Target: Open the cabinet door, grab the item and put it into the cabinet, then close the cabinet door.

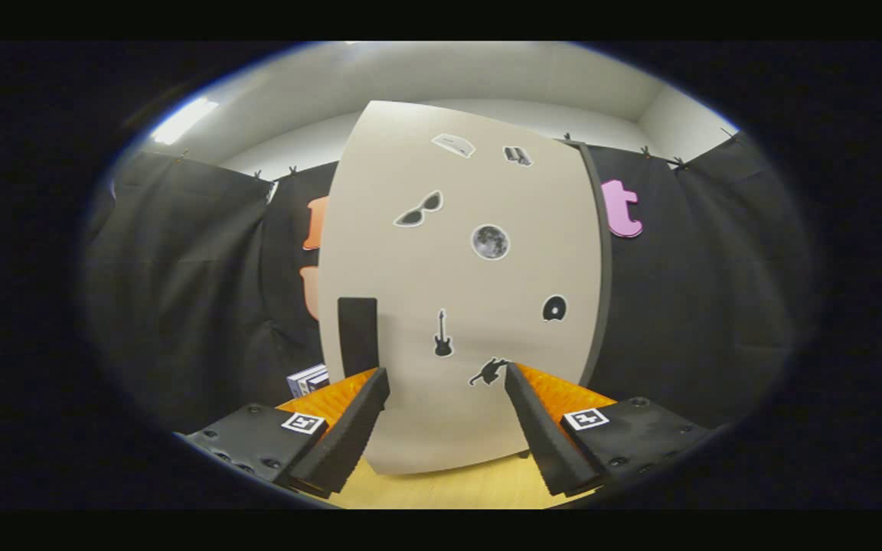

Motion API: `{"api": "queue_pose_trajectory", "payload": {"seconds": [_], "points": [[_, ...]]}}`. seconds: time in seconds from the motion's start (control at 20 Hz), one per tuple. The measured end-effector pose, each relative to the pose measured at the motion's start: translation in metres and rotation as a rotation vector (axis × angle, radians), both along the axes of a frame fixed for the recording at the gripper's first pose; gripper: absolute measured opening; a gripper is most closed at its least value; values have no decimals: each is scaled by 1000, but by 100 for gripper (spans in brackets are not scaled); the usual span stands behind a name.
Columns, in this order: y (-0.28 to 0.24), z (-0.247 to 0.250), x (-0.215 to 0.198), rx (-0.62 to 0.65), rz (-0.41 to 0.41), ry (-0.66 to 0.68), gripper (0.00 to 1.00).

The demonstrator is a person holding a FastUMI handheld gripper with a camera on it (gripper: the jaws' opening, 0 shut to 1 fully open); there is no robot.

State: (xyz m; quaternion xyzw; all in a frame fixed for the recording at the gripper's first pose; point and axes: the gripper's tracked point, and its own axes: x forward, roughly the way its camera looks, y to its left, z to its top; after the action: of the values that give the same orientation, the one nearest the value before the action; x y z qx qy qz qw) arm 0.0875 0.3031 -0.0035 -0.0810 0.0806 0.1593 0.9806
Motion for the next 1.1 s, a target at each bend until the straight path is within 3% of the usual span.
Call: {"api": "queue_pose_trajectory", "payload": {"seconds": [0.35, 0.7, 1.1], "points": [[50, -23, 35, 47, 118, 55, 96], [64, -31, 61, 90, 118, 81, 98], [84, -42, 111, 31, 55, 51, 95]]}}
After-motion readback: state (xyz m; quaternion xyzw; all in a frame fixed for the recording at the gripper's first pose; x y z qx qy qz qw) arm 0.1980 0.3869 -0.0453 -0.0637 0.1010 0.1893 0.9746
